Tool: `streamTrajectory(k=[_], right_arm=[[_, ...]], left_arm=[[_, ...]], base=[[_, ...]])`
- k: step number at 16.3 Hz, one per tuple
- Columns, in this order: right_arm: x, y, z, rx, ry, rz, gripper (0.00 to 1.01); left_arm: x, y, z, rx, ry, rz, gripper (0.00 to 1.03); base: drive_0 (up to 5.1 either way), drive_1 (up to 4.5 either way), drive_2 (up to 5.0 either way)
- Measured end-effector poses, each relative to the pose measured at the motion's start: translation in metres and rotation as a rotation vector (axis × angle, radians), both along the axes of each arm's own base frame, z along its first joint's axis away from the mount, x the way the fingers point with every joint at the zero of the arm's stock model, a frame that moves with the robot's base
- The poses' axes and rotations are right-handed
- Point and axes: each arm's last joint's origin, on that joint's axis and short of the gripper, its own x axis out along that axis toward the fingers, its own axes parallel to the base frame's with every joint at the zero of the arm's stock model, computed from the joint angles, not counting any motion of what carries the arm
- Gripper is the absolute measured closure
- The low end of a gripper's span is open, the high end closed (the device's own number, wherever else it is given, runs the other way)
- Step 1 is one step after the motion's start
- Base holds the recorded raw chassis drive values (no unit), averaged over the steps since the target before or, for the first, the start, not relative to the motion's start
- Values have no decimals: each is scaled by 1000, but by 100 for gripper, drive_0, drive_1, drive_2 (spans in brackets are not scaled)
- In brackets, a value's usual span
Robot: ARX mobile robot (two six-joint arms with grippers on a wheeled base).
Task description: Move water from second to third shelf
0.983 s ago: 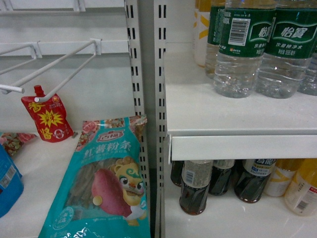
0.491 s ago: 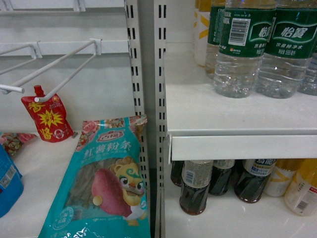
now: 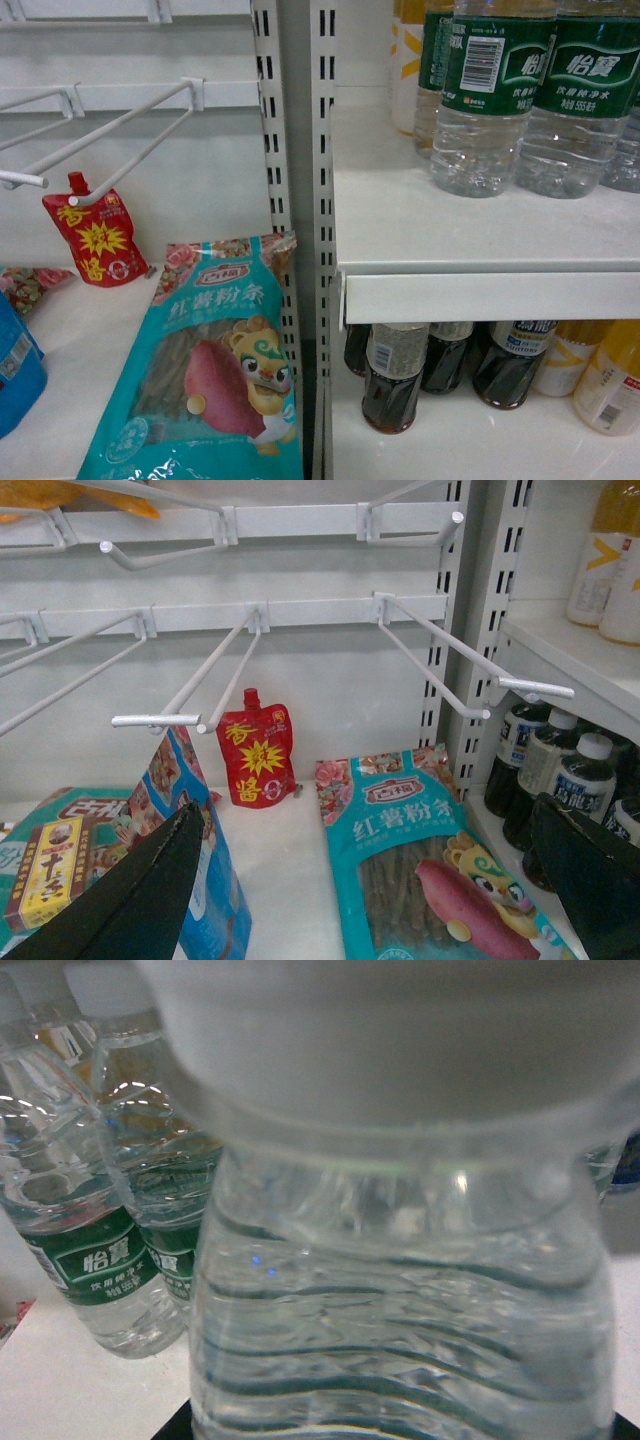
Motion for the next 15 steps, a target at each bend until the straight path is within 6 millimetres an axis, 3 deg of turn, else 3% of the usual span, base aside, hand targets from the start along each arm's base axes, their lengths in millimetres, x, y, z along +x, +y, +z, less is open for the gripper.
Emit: streamTrajectory(k=[7,15], right_arm=[[49,-2,-2,3,79,8,58],[76,11,-6,-19,94,30,58]], left_arm=[[0,0,0,0,0,0,5],[0,0,0,0,0,0,5]], base=[[0,0,0],[0,0,0]])
